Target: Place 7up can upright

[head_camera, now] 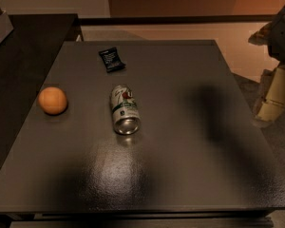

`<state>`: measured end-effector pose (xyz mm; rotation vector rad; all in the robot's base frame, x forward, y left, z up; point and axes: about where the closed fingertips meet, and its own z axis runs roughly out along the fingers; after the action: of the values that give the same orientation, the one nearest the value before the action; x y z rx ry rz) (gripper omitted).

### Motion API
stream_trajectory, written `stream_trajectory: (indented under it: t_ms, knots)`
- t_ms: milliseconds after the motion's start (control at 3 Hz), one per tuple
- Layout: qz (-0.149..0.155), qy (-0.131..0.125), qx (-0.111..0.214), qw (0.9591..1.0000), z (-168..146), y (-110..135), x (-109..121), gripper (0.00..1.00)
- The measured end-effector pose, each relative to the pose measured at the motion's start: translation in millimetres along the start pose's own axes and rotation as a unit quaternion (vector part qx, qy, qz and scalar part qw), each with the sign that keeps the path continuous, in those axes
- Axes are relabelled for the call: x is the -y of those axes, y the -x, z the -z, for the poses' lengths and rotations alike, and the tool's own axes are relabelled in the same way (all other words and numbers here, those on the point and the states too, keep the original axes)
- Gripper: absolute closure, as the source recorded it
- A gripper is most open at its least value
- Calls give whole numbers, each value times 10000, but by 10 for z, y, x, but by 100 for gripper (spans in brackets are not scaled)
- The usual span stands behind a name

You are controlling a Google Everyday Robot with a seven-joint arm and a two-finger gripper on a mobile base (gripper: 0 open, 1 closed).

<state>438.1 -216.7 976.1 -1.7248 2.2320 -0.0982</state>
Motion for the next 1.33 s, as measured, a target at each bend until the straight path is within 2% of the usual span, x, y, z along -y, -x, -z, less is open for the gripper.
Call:
stream_trajectory:
  t_ms: [333,667,1000,1333]
  knots:
    - [0,0,0,10000,0,0,0,0]
    - [-84,-6,25,10000,-30,151,-4,0]
    - [-390,139,156,9990,-138,484,-28,0]
    - [-972,324,335,9942,-326,791,-32,0]
